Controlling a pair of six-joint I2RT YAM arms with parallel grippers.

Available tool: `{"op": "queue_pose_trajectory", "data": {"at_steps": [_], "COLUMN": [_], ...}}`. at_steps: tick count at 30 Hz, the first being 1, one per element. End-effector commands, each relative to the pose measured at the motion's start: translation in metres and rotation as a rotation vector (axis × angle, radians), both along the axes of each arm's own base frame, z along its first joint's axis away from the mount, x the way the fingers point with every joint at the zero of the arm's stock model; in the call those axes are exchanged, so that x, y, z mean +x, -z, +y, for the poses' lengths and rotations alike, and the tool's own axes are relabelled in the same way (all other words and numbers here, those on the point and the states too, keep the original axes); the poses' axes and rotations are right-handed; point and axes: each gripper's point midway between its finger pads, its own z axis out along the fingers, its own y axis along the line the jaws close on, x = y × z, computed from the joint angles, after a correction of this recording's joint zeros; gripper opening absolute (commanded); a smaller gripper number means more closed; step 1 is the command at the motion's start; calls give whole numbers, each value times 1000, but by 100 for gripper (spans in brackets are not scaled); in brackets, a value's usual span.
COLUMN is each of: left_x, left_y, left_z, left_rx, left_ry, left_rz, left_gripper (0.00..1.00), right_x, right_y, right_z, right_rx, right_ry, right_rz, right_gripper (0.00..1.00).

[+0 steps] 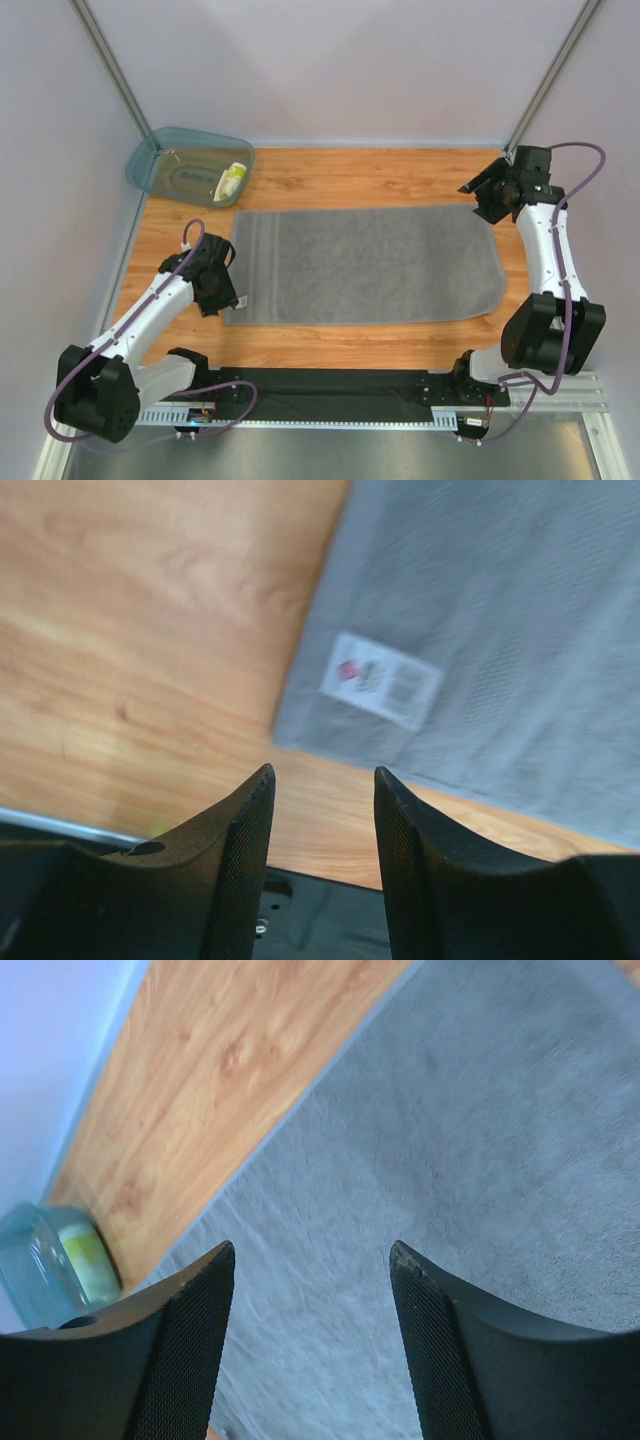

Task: Roll the towels
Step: Fold the towel

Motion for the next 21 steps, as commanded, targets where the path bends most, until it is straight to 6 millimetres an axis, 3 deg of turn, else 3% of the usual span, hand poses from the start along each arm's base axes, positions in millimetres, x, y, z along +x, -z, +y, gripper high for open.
{"op": "queue_pose_trajectory", "data": {"at_steps": [1,4,8,15,21], "left_x": [5,1,-3,-10,-15], "left_y": [2,12,24,49,58], "left_z": [1,4,7,4,-2], "left_rx": [-45,-33,-6,-19,-55], "left_ry": [-94,-103,-108,-101,-98], "left_rz": [-85,-59,-12,48,56], "left_gripper": [51,52,54,54,53], "right_x": [-15,-33,-50,-61,-69], "right_y": [13,21,26,22,24], "right_z": [35,46,36,25,14], "right_rx": [-31,-53,-129,-191,-177], "right_ry": [-124,-171,-179,-168,-138], "right_rz": [10,26,74,110,128], "right_gripper": [65,65,65,65,65]}}
